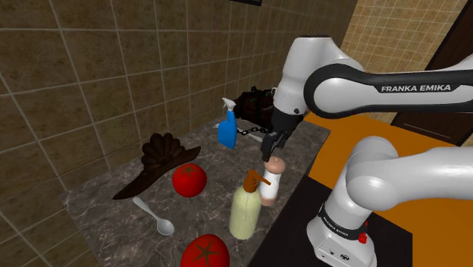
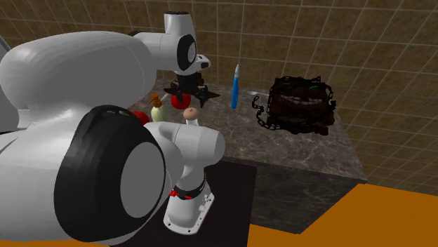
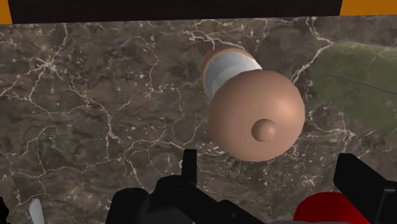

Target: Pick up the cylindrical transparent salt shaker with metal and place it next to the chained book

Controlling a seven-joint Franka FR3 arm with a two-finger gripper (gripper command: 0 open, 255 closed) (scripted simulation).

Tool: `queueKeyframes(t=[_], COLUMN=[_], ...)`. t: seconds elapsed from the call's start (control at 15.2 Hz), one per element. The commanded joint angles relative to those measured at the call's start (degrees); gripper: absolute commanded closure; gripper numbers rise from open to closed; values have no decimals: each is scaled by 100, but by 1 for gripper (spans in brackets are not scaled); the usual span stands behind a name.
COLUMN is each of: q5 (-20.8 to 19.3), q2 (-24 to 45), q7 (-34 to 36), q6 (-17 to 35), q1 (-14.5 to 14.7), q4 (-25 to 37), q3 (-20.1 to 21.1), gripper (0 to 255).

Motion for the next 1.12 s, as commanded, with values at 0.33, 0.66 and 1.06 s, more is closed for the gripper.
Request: queueKeyframes(t=[0.33,0.66,1.06], q5=[119,119,119], q2=[118,118,118], q7=[5,5,5], q6=[634,634,632], q1=[65,66,65], q4=[-497,-497,-496], q3=[109,109,109], gripper=[0,0,255])
